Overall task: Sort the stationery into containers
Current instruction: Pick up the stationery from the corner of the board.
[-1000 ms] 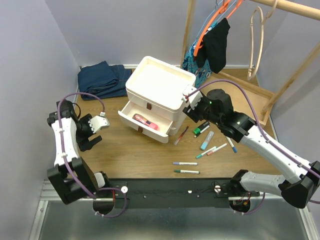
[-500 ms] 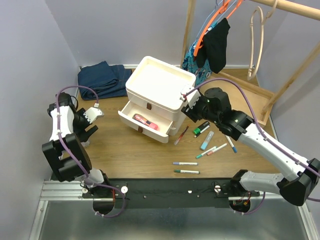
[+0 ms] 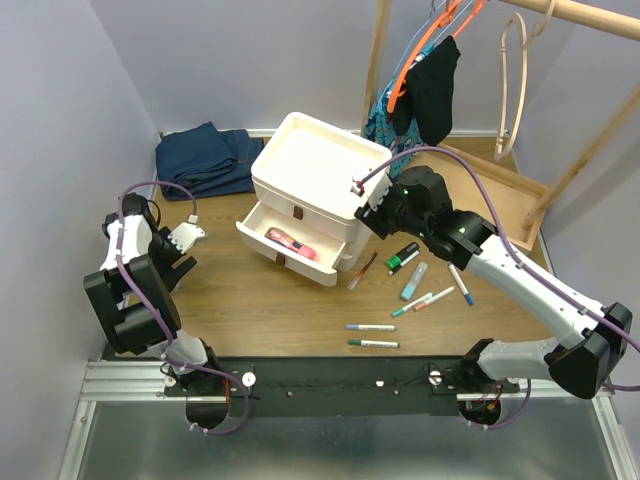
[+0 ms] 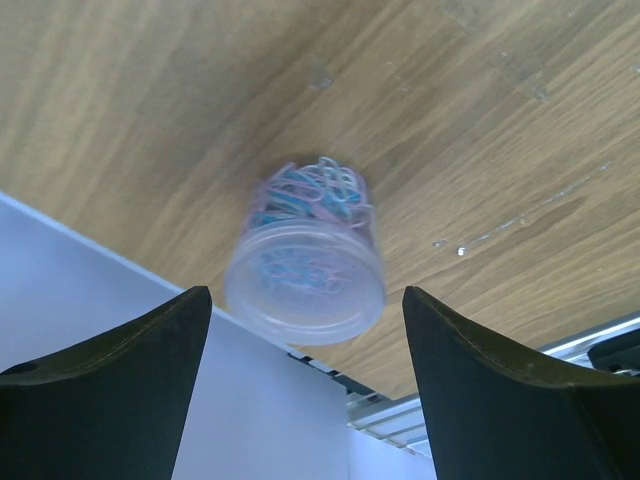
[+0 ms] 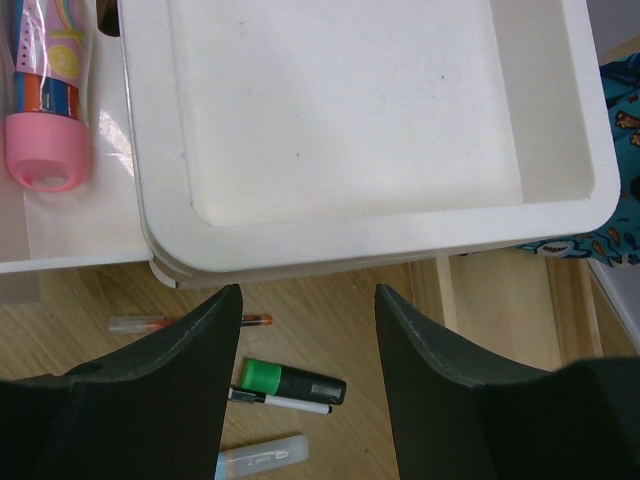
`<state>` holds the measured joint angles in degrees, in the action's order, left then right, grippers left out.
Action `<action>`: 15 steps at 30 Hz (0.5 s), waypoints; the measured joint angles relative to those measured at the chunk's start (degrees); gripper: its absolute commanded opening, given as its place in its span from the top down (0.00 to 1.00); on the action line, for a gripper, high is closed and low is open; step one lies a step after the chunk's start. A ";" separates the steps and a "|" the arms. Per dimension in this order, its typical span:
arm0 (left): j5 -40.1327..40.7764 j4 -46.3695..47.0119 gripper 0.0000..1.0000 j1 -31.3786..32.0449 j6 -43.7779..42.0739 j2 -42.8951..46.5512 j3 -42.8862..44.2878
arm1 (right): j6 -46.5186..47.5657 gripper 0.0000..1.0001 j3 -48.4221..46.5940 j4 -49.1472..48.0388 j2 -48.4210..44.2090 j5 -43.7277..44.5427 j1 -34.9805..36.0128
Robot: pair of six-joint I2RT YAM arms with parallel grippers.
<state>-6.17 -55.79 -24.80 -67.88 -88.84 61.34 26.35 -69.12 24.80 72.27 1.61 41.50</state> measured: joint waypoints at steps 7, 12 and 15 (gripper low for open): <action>0.66 1.01 0.24 0.00 0.04 -1.25 -1.57 | 0.02 0.36 -0.17 0.33 0.24 0.00 0.00; 0.35 0.57 0.44 0.00 0.24 -1.68 -0.94 | 0.02 0.36 -0.17 0.37 0.24 0.00 0.00; -0.26 -1.01 0.48 0.07 0.66 -1.68 0.74 | 0.02 0.36 -0.17 0.37 0.22 0.00 0.00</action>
<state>-6.44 -56.80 -24.73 -67.22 -90.52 62.08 26.37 -69.30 25.17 72.49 1.61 41.50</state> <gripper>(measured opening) 0.681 0.636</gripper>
